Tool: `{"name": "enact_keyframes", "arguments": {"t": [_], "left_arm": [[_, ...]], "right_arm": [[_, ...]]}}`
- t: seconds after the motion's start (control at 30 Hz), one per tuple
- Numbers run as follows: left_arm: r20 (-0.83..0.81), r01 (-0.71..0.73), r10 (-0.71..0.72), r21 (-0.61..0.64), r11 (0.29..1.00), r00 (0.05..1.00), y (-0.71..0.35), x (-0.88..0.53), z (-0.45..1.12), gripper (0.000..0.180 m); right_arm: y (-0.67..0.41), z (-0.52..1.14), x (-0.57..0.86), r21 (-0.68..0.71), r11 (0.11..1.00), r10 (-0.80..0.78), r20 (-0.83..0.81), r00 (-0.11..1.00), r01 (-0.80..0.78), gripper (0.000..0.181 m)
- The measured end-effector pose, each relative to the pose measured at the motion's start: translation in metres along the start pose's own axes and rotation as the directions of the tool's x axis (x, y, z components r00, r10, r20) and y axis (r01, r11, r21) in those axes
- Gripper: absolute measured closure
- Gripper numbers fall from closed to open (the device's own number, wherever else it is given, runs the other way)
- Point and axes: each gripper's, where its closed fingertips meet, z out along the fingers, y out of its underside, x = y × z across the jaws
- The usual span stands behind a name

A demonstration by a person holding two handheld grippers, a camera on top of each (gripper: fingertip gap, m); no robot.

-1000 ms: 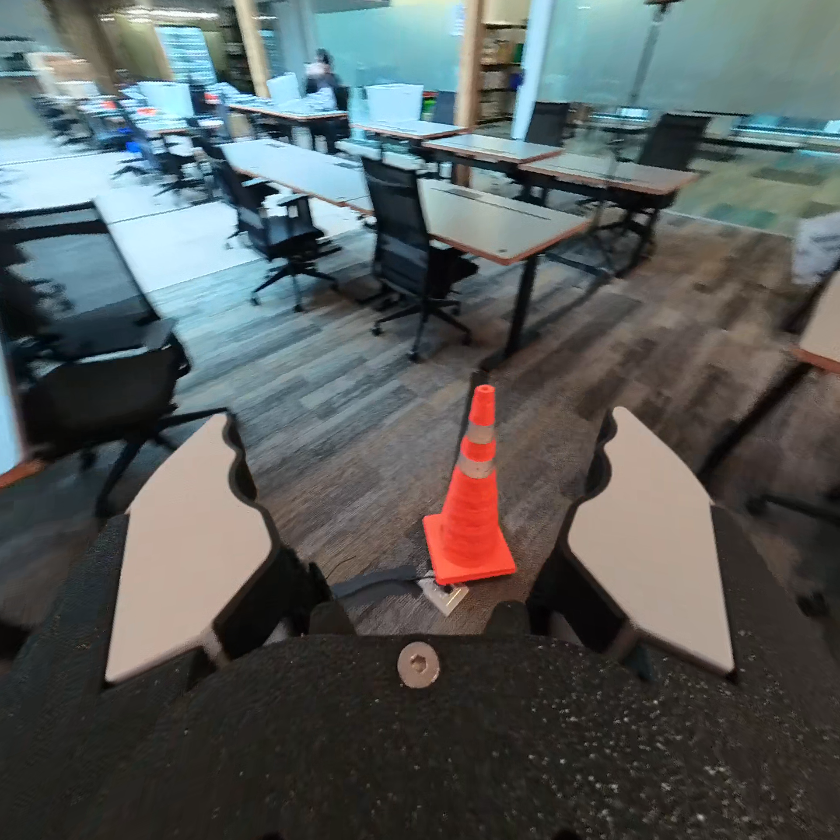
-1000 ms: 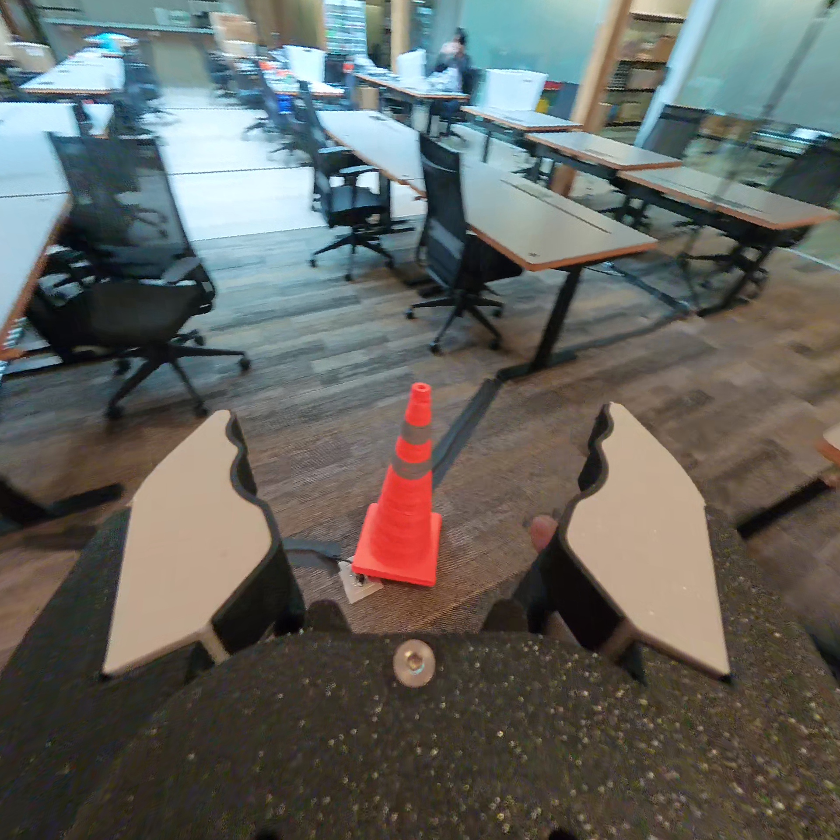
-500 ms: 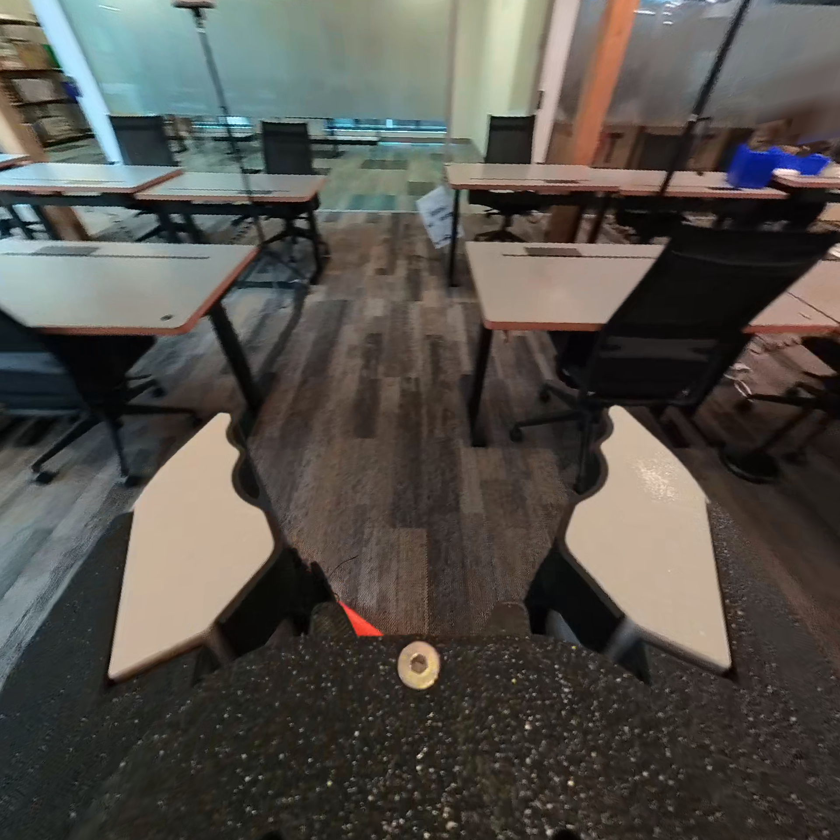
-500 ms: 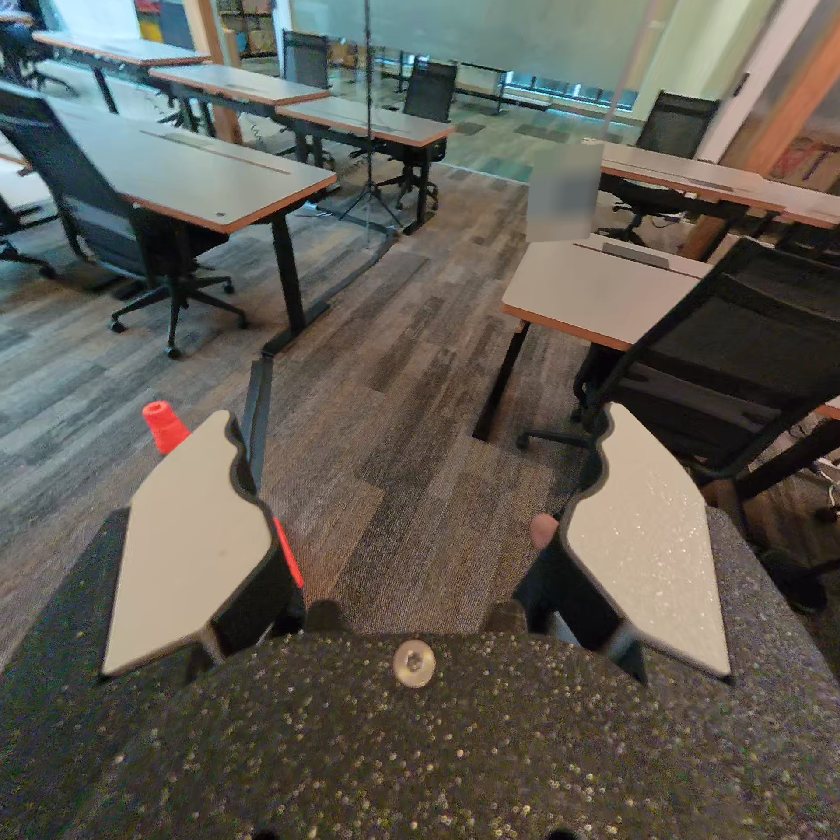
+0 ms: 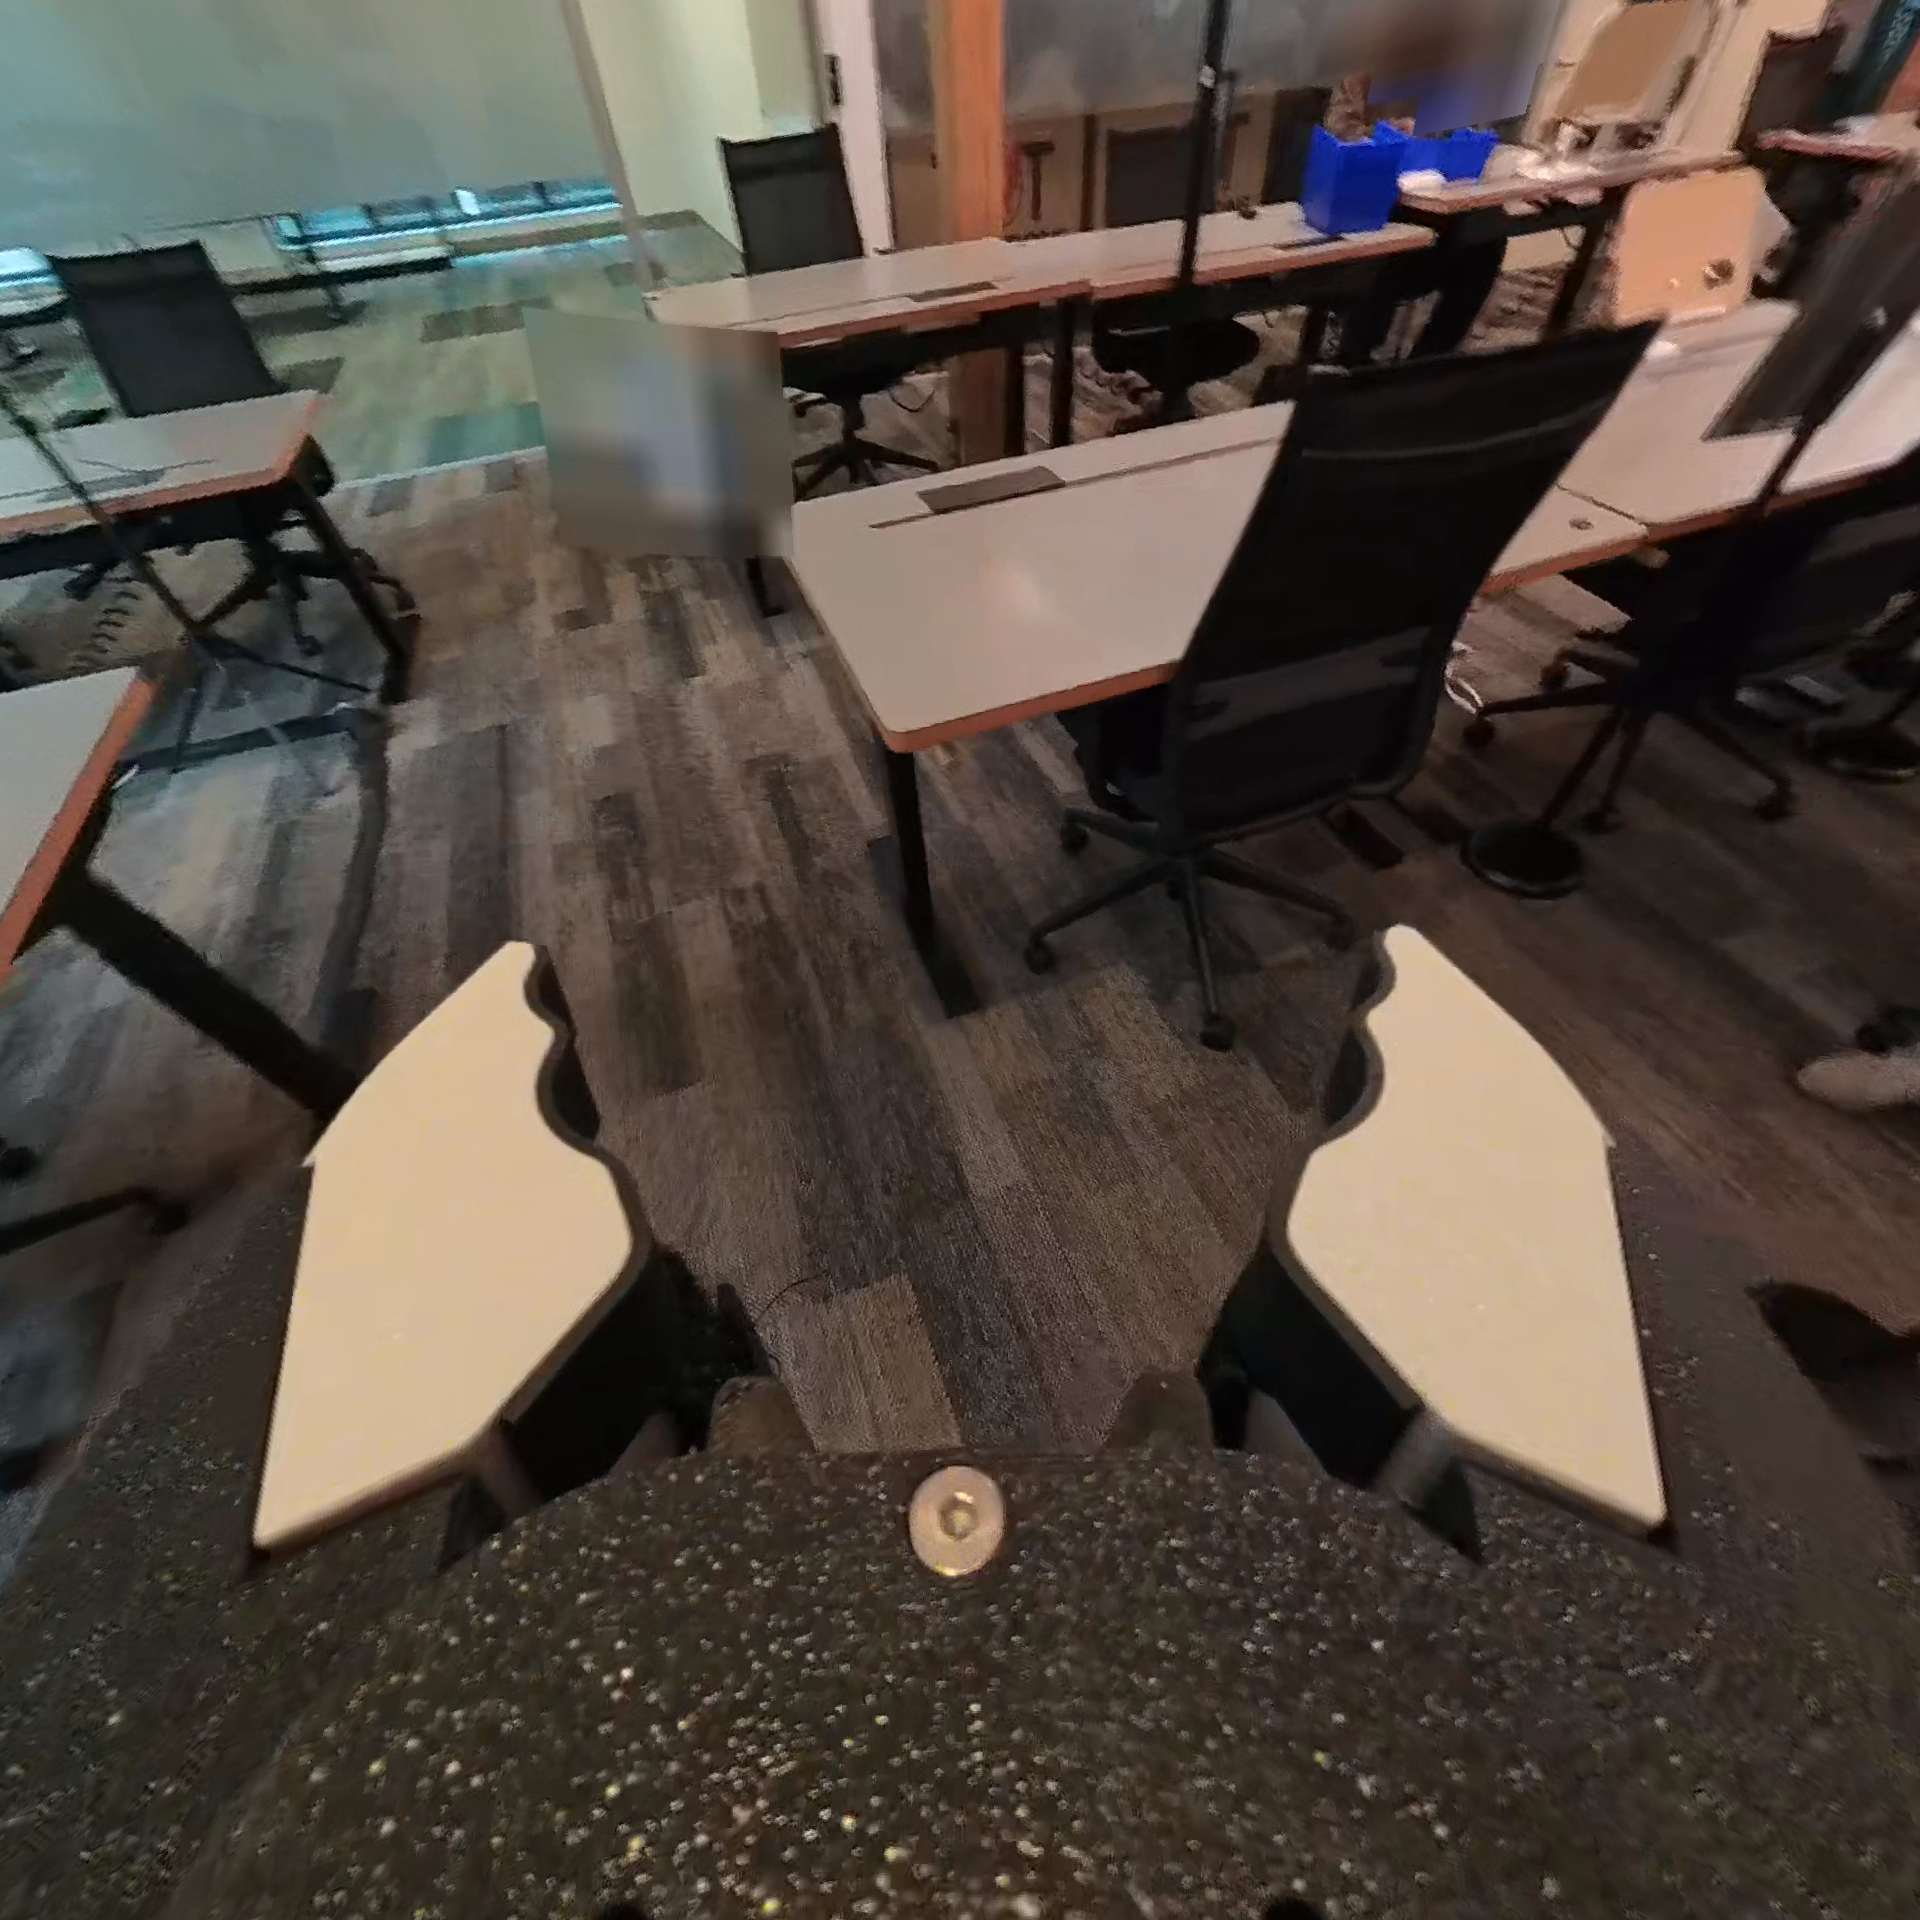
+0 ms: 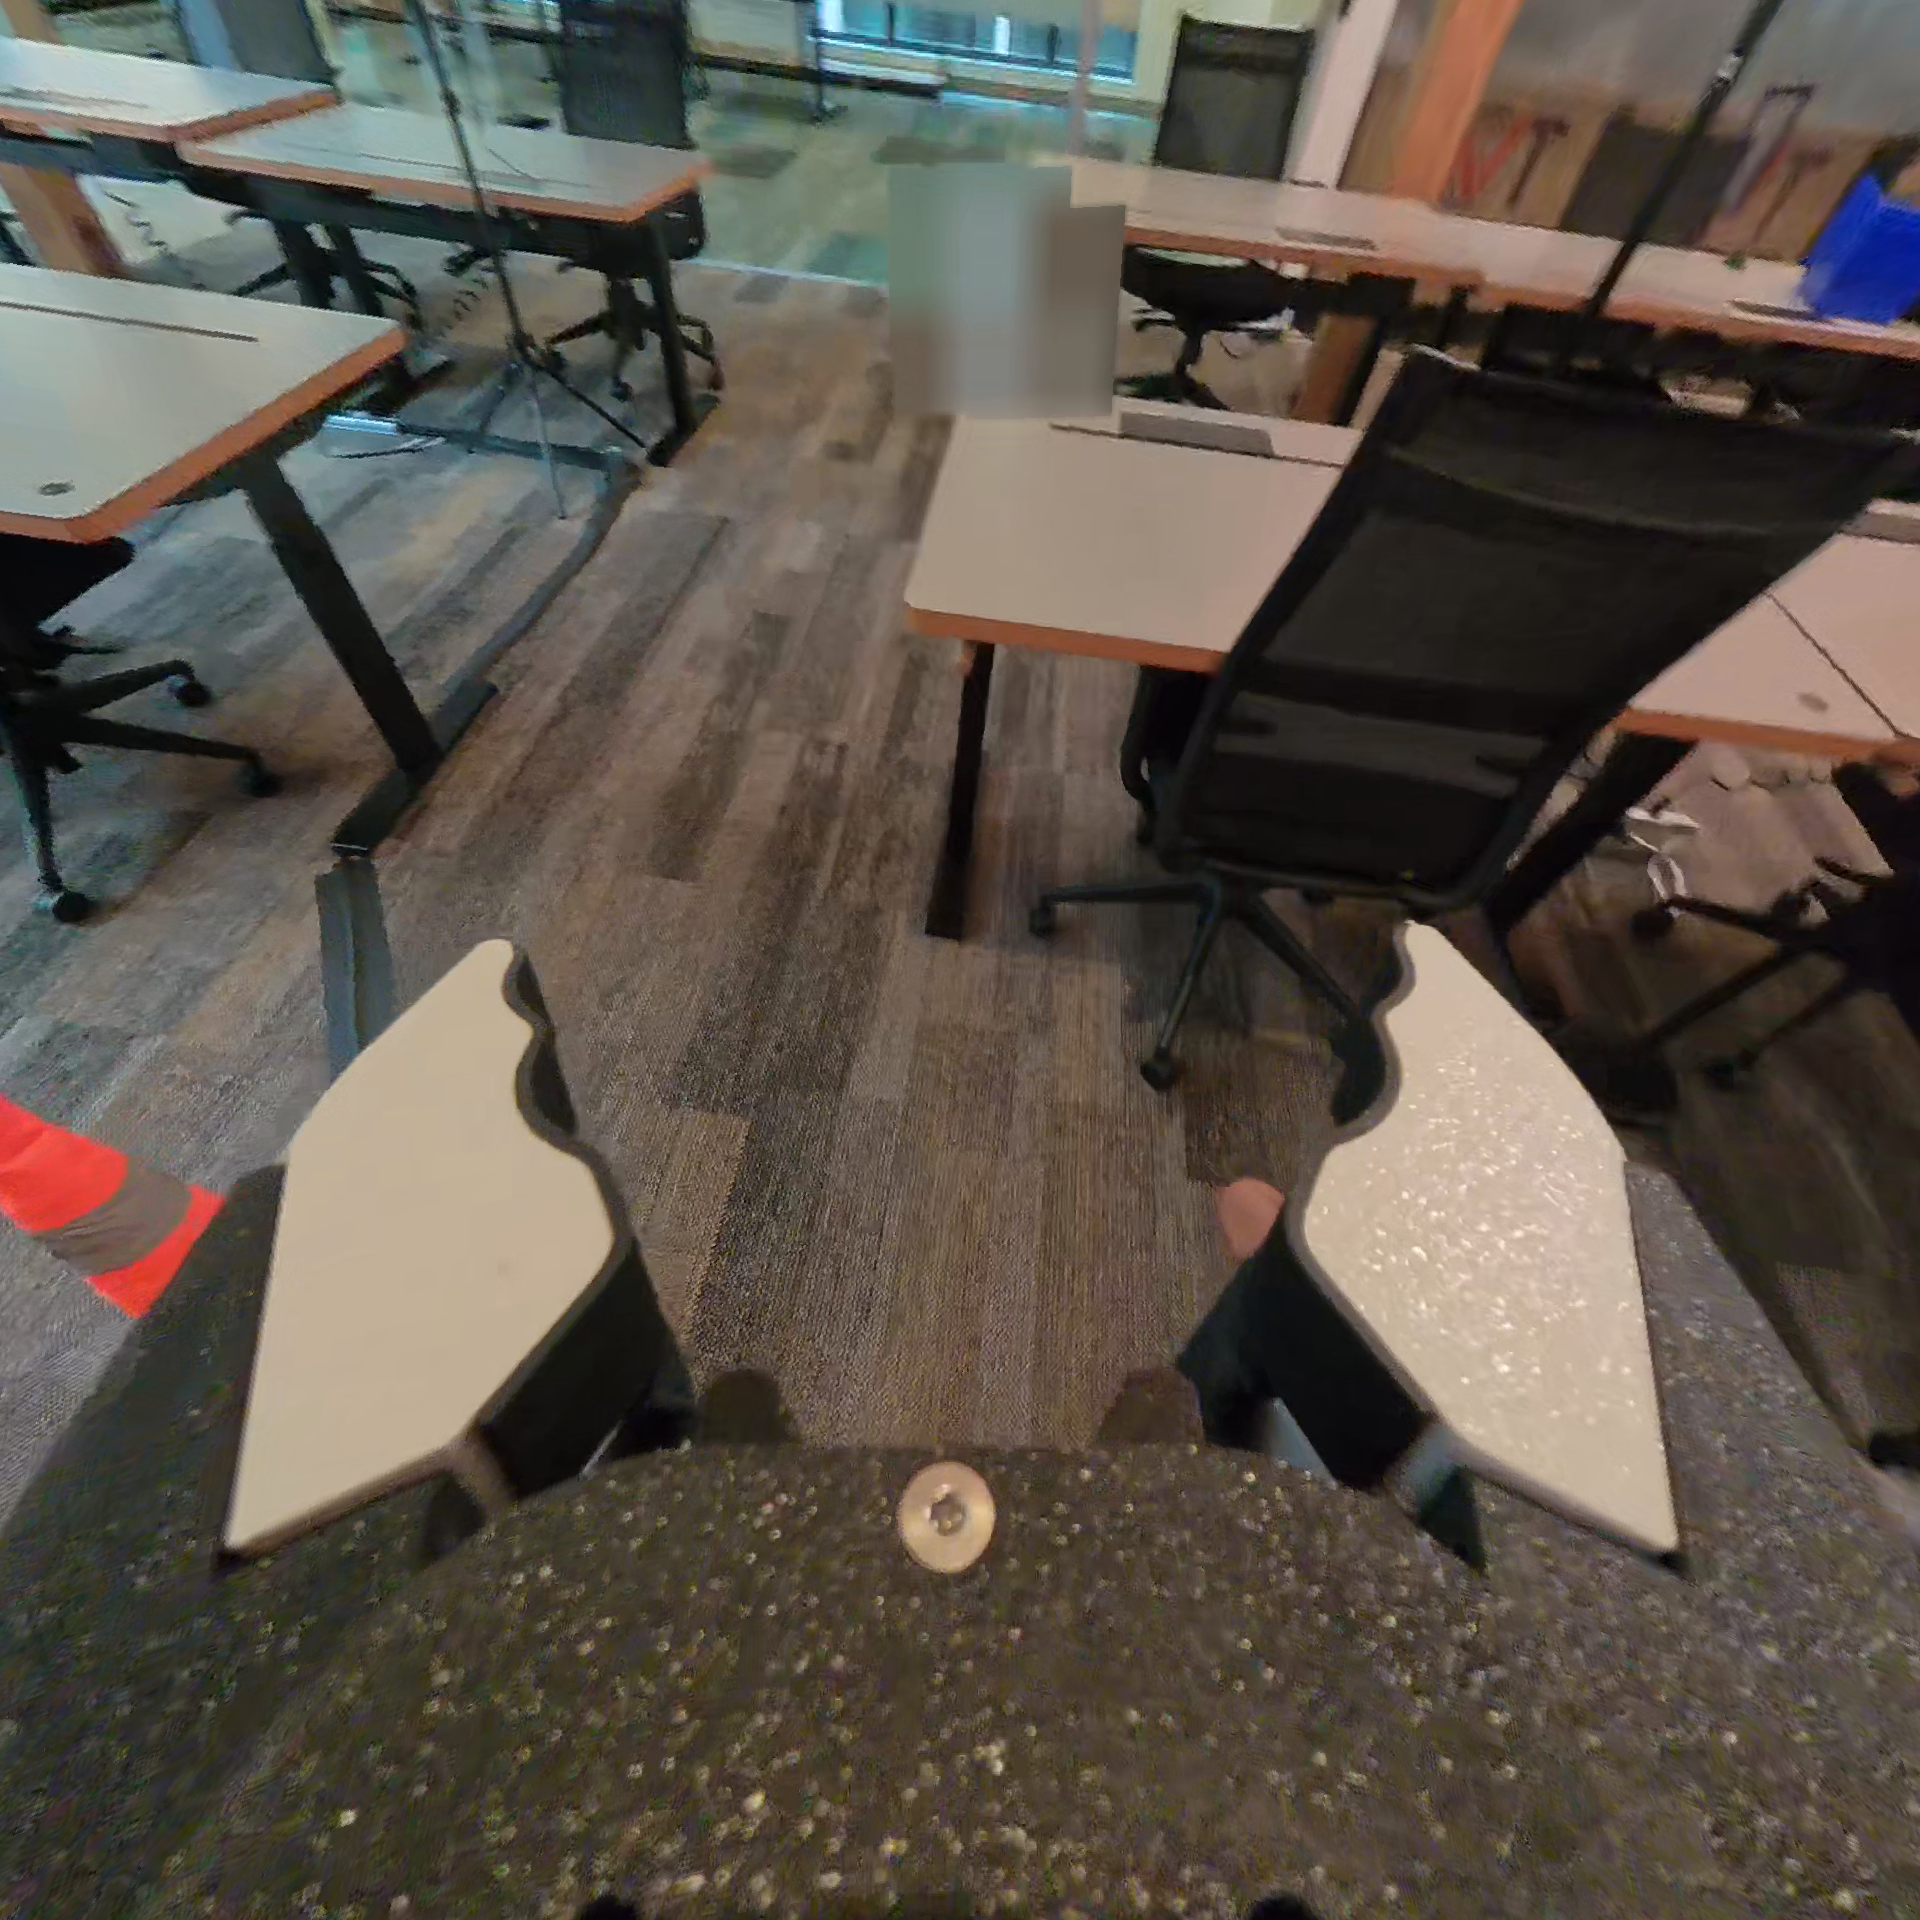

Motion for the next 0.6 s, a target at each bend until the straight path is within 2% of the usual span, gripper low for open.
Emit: {"name": "enact_keyframes", "arguments": {"t": [0.1,0.2,0.37,0.5,0.6], "left_arm": [[-0.095,-0.079,0.077,-0.019,0.997,0.993,-0.007,-0.005,0.050,0.039],[-0.184,-0.046,0.049,0.018,0.999,0.982,-0.020,-0.013,0.085,0.042],[-0.277,-0.020,0.017,-0.006,1.000,0.961,-0.017,-0.035,0.138,0.042],[-0.297,0.001,-0.008,-0.025,1.000,0.955,-0.018,-0.070,0.182,0.042],[-0.292,0.025,-0.032,-0.029,0.999,0.956,-0.023,-0.112,0.222,0.042]], "right_arm": [[0.006,-0.008,0.009,-0.058,0.998,-0.032,-0.096,0.995,0.027,0.042],[-0.002,-0.010,0.013,-0.116,0.991,-0.081,-0.186,0.979,0.060,0.042],[-0.023,0.005,0.008,-0.158,0.987,-0.078,-0.326,0.942,0.027,0.042],[-0.049,0.051,-0.004,-0.145,0.989,-0.063,-0.393,0.917,0.005,0.042],[-0.084,0.117,-0.014,-0.091,0.996,-0.026,-0.377,0.926,-0.009,0.043]]}}
